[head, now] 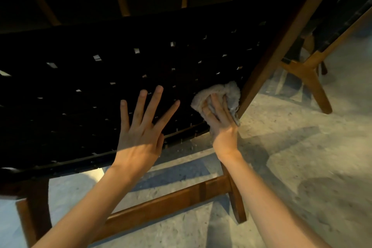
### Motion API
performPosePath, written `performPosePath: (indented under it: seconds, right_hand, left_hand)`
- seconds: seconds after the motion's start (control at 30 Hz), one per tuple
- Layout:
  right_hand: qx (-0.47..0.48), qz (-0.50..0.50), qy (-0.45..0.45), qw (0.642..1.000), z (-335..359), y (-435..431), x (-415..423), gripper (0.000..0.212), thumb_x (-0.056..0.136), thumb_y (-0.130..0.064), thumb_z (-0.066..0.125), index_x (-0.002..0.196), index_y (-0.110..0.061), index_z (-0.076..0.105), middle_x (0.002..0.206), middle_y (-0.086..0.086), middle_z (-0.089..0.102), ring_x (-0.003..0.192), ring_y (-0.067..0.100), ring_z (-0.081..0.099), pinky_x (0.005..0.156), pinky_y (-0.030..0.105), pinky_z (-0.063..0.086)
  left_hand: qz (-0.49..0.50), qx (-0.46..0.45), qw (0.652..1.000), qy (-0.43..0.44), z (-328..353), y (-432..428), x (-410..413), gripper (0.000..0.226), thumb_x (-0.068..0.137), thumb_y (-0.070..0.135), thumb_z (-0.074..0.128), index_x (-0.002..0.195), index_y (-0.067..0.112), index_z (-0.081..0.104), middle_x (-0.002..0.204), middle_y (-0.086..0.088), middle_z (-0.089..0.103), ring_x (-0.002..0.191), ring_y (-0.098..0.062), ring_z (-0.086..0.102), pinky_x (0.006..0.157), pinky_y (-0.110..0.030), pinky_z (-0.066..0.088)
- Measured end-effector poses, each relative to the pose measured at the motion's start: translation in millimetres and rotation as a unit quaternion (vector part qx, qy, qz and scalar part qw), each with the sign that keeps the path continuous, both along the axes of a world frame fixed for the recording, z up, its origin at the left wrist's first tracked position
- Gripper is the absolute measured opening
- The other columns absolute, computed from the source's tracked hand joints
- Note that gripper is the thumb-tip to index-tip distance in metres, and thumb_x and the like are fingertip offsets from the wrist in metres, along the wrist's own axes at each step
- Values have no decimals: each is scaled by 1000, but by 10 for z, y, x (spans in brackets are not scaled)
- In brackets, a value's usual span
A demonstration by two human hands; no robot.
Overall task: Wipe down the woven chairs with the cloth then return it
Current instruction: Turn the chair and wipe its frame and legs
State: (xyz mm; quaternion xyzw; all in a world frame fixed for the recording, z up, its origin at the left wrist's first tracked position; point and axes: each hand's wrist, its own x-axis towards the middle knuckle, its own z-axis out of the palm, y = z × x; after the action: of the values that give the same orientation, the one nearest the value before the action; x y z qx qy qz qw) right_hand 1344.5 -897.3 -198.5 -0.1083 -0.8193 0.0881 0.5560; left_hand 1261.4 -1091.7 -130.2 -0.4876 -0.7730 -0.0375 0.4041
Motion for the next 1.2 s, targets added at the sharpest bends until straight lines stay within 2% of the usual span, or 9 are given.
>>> performPosePath:
  seconds: [0.17, 0.27, 0.4, 0.47, 0.57, 0.63, 0.83, 1.03, 1.2]
  right_hand:
    - [-96, 60, -149, 982, -373, -26, 68, 49, 81, 21, 56, 126, 1, 57, 142, 25, 37, 132, 52, 29, 108, 57, 28]
    - [-130, 69, -225, 963, -425, -51, 120, 53, 91, 15, 42, 138, -9, 45, 152, 7, 17, 144, 33, 13, 118, 30, 10]
    - [-76, -29, -271, 959, -415, -91, 97, 52, 85, 15, 39, 133, -2, 52, 144, 21, 41, 134, 41, 38, 111, 41, 30]
    - [-80, -73, -394, 913, -337, -45, 32, 50, 96, 7, 30, 141, -9, 43, 147, 15, 40, 134, 32, 41, 109, 34, 35]
    - [-75, -124, -524, 839, -40, 13, -8, 43, 96, 3, 37, 130, -17, 53, 124, 6, 61, 108, 24, 61, 77, 29, 45]
    - [-58, -102, -546, 830, 166, -48, 113, 44, 94, 2, 42, 132, -18, 52, 122, 9, 62, 106, 27, 62, 75, 33, 47]
    - [23, -9, -108, 994, 471, -679, 856, 38, 83, 8, 46, 114, -1, 67, 116, 17, 66, 111, 31, 62, 95, 36, 50]
    - [75, -36, 87, 993, 1179, -761, 762, 38, 87, 20, 50, 121, 6, 58, 129, 26, 54, 124, 45, 48, 114, 36, 32]
    - [85, -85, 117, 986, 1474, -690, 376, 37, 99, 0, 31, 109, 6, 66, 111, 28, 62, 110, 49, 56, 112, 46, 31]
  left_hand:
    - [0, 0, 1000, -3, -39, 19, -29, 85, 76, 12, 70, 148, 28, 28, 158, -9, 1, 144, -29, -15, 113, -57, -7]
    - [2, -4, 1000, -10, -55, 30, -39, 85, 76, 13, 71, 148, 28, 29, 158, -8, -1, 144, -29, -17, 113, -57, -8]
    - [9, -3, 1000, -26, -68, 52, -5, 86, 75, 15, 73, 147, 29, 29, 157, -7, -1, 144, -29, -17, 112, -57, -10]
    - [13, -9, 1000, -27, -51, 45, 23, 87, 74, 16, 73, 148, 28, 29, 157, -7, -1, 145, -32, -9, 112, -58, -7]
    - [13, -21, 999, -29, -8, -17, 77, 86, 76, 16, 72, 149, 27, 27, 157, -8, -1, 144, -33, -4, 113, -58, -4]
    - [11, -26, 999, -31, 38, -76, 127, 86, 77, 17, 71, 149, 26, 25, 158, -8, -1, 145, -31, -4, 113, -59, -1]
    - [20, 32, 997, -63, 112, -220, 192, 86, 80, 13, 68, 150, 23, 20, 158, -8, -3, 145, -27, -12, 111, -61, -4]
    - [23, 79, 995, -57, 246, -238, 207, 94, 76, 10, 71, 152, 23, 17, 158, -10, -5, 145, -29, -11, 111, -56, -12]
    - [32, 78, 996, -29, 341, -238, 149, 93, 78, 13, 69, 152, 25, 13, 157, -8, -11, 144, -29, -14, 111, -59, -11]
